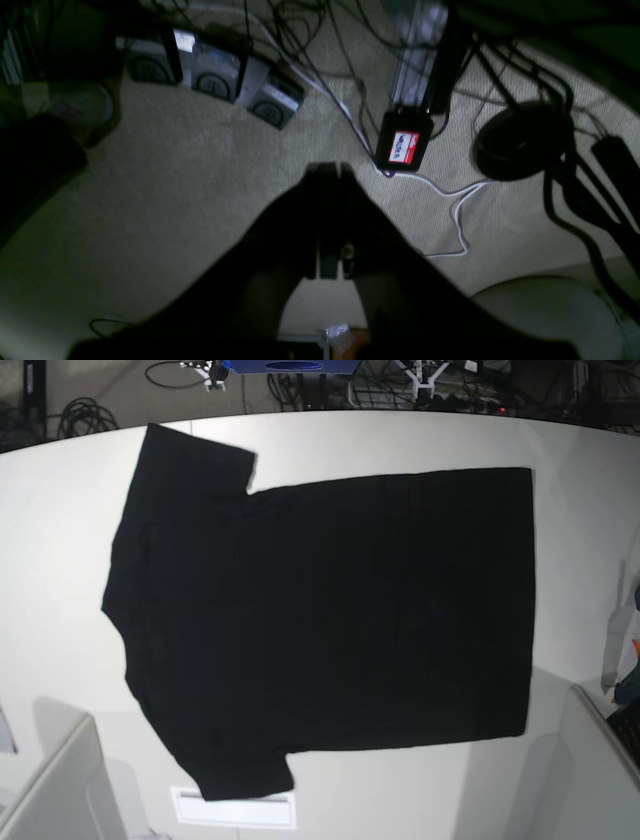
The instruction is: Fold the T-shirt properly
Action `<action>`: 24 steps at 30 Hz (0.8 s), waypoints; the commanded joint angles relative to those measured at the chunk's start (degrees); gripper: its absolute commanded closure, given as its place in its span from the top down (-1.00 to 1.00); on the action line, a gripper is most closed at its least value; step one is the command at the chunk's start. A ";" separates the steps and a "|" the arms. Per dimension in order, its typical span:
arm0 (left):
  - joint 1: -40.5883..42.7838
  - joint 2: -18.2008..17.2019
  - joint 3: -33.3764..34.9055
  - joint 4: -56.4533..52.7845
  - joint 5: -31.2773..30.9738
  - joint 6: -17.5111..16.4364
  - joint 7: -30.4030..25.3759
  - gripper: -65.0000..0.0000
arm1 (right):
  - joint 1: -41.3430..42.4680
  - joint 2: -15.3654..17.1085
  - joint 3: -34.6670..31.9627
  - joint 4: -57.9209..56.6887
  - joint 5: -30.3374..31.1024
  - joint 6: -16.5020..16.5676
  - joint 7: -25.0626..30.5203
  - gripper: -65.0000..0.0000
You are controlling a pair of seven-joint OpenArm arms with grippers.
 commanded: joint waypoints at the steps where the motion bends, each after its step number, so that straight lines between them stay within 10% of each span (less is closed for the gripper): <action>1: 1.97 -0.13 0.08 0.34 -0.07 0.25 0.94 -1.00 | -0.71 0.28 -0.10 -0.21 -0.03 -0.67 -0.38 -1.00; 24: 4.78 -3.20 3.07 2.10 0.01 0.17 0.94 -1.00 | -4.84 0.10 0.34 2.34 0.41 -0.67 -0.21 -1.00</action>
